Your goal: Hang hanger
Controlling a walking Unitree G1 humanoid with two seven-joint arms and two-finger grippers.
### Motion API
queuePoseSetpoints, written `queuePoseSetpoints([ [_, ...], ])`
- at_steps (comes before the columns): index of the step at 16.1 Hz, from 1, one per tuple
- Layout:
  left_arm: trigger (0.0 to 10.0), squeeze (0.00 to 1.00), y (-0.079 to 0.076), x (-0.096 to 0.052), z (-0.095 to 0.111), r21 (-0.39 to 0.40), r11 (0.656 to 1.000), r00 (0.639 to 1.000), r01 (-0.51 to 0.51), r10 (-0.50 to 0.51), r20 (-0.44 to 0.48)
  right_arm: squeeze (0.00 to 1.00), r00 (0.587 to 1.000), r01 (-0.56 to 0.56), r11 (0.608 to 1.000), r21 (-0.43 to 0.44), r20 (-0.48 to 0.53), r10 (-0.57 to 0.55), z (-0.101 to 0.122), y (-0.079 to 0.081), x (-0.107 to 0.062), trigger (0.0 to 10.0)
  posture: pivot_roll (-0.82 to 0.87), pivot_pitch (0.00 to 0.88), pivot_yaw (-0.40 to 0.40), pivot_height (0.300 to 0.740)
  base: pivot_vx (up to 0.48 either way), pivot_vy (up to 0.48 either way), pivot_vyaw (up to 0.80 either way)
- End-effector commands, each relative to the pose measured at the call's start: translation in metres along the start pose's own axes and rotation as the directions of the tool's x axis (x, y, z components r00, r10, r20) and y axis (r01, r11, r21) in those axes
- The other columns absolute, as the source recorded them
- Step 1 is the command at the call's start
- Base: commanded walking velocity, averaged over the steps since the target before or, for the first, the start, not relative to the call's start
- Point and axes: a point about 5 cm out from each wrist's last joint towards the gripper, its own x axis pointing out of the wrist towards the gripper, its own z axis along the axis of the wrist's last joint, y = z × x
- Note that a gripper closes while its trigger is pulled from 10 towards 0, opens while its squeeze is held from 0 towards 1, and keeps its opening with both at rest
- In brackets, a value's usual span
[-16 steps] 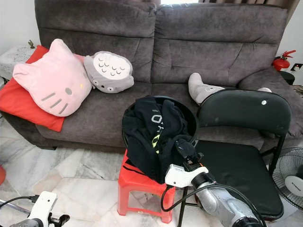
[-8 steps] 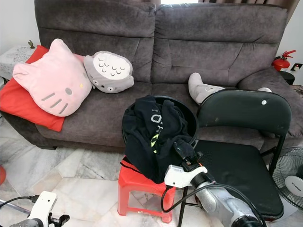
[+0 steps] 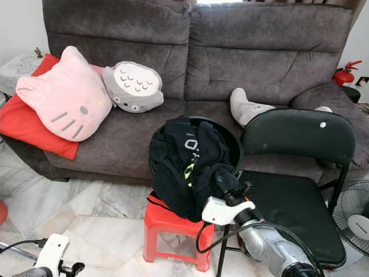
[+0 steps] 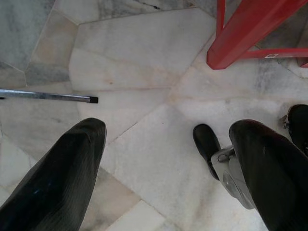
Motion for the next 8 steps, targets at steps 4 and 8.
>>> queuePoseSetpoints([
  [4,10.0,0.00,0.001,-0.001,-0.004,-0.005,1.000,1.000,-0.006,0.006,-0.010,0.00,0.984,0.167,0.982,0.083,-0.069,-0.162,-0.004,-0.038,0.008,0.0,-0.14,0.000,-0.016,0.740,0.000,0.000,0.00],
  [8,10.0,0.00,0.000,-0.001,-0.005,-0.009,1.000,1.000,-0.007,0.007,-0.013,0.00,0.949,0.310,0.933,0.183,-0.113,-0.293,-0.001,-0.084,0.024,0.0,-0.14,0.000,-0.014,0.740,0.000,0.000,0.00],
])
